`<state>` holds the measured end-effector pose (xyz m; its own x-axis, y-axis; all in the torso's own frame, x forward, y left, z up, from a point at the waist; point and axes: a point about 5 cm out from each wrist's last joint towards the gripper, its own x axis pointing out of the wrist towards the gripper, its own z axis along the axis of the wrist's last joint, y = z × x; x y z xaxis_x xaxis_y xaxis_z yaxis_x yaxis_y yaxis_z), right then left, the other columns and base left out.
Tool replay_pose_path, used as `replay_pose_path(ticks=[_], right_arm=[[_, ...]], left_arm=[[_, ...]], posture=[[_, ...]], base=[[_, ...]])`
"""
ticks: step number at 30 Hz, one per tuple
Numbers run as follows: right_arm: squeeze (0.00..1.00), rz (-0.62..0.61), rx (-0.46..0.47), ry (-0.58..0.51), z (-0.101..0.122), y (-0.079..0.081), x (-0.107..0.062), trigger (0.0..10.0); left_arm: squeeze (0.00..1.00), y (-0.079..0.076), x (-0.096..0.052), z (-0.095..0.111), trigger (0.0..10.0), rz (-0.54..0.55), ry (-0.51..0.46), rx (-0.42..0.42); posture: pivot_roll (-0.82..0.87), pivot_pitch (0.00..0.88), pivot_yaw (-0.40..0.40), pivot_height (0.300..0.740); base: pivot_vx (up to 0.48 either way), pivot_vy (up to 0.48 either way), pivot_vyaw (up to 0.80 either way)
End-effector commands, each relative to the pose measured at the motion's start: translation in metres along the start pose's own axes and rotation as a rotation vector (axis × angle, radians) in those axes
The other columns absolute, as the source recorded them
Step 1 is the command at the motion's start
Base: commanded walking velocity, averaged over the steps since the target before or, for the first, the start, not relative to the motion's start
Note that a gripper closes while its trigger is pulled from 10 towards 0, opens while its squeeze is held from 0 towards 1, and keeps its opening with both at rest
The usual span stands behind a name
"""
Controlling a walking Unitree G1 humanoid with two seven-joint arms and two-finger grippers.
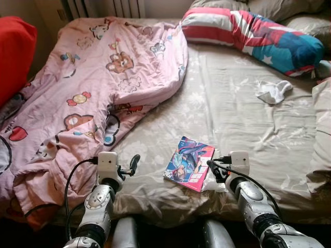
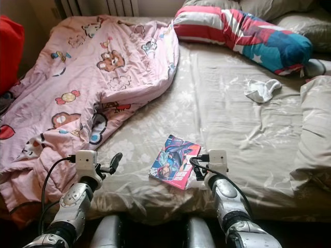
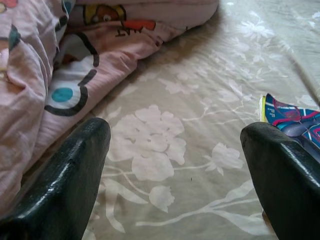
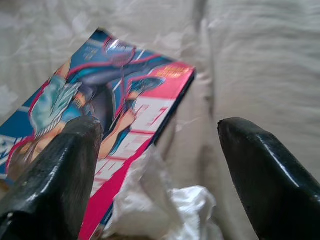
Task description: Clean up the room
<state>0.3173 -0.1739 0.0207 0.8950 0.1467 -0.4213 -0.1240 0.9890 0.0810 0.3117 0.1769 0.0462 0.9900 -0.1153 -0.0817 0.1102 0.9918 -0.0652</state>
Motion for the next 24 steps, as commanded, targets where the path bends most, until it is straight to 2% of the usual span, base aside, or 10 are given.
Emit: replay_pose_path(ticks=[1,9,24], right_arm=[[0.00,0.011,-0.007,0.029,-0.007,0.001,-0.002,10.0],[0.00,-0.042,-0.067,0.111,-0.011,-0.004,-0.002,10.0],[0.00,-0.047,-0.034,0.140,-0.026,0.000,-0.005,10.0]], left_arm=[[0.00,0.000,-0.005,-0.004,10.0,-0.002,0.010,-0.010],[0.00,0.003,-0.006,0.001,10.0,0.005,-0.015,-0.011],[0.00,0.007,-0.021,0.007,10.0,0.009,-0.038,0.006]], posture=[[0.14,0.237,-0.019,0.625],[0.16,0.281,-0.020,0.625],[0.20,0.370,-0.001,0.625]], base=[[0.000,0.000,0.00],[0.000,0.000,0.00],[0.000,0.000,0.00]])
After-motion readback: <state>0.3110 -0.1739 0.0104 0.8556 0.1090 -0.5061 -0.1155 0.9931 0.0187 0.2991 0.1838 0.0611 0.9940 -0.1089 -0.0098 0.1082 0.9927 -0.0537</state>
